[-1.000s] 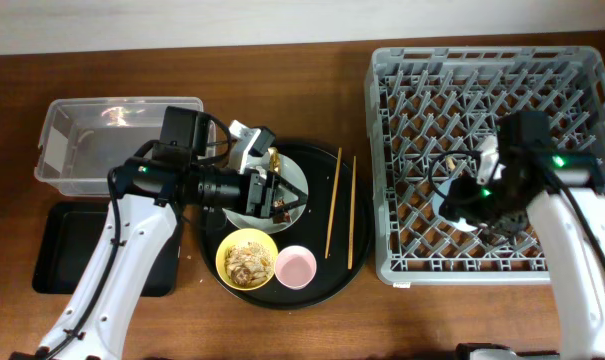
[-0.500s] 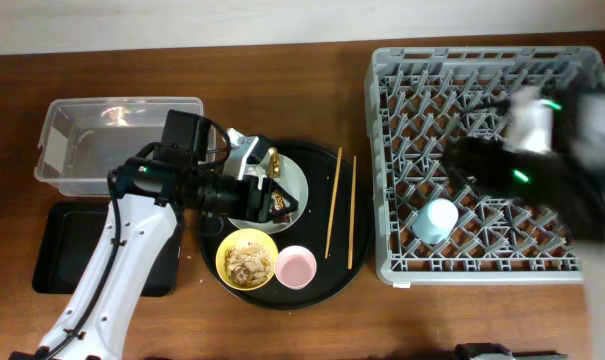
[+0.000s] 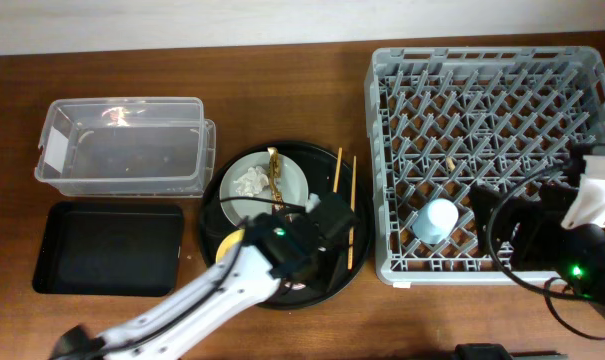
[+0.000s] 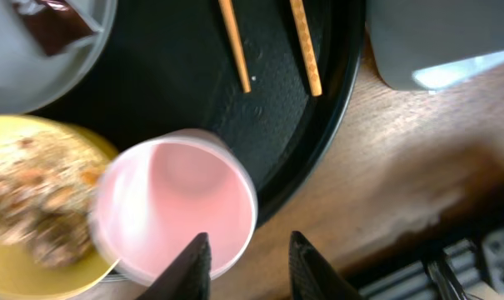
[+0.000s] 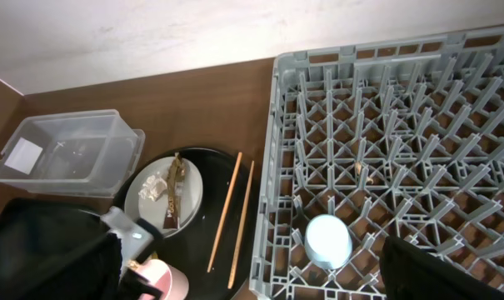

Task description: Sort waste into correct bins and load items into the dishwasher rack

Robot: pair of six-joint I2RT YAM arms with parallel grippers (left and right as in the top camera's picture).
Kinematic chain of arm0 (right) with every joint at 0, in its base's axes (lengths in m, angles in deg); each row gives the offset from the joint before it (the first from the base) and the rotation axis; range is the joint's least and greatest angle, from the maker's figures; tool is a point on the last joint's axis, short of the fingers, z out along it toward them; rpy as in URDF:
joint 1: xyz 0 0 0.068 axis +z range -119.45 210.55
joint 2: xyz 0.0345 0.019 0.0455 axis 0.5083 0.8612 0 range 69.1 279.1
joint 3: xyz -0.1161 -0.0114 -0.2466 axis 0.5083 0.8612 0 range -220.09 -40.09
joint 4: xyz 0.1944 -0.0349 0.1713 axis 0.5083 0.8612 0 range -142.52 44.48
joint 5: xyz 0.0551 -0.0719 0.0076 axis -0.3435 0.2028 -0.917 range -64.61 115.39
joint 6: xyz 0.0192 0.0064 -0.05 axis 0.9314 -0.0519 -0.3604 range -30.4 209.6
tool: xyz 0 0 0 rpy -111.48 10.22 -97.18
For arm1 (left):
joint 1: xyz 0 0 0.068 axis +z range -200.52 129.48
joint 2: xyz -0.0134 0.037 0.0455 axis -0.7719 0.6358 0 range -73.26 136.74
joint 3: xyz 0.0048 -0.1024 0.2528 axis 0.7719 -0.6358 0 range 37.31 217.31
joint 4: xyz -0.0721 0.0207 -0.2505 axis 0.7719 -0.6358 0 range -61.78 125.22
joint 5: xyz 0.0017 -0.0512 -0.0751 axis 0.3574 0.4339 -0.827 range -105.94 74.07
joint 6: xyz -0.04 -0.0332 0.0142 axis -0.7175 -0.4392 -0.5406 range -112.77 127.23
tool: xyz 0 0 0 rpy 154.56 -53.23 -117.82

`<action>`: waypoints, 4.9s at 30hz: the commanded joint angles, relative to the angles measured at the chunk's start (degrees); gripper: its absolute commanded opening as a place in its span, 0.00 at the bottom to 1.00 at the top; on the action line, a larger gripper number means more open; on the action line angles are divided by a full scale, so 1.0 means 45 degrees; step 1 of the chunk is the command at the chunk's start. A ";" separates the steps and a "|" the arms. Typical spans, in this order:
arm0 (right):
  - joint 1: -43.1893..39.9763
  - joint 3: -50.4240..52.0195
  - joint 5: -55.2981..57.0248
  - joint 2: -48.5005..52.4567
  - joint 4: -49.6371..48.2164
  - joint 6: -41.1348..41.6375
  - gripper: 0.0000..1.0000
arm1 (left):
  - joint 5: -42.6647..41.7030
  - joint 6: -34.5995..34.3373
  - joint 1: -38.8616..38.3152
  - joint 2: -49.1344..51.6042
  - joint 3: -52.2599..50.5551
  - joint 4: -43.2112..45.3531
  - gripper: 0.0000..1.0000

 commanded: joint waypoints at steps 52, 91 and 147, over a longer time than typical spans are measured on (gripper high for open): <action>-0.3249 0.4799 0.3453 0.2701 -0.0889 0.1661 0.53 | -0.8165 0.4114 0.7470 -0.1583 0.4313 -0.1025 1.00; -0.3196 0.3415 -0.2637 0.2778 0.0049 -0.0233 0.99 | -0.1078 -0.1967 0.1438 0.1593 -0.2535 0.2220 0.25; -0.3196 0.3415 -0.2633 0.2778 0.0087 -0.0233 0.99 | -1.6111 1.3828 2.1536 0.2254 -0.1486 -0.2244 0.00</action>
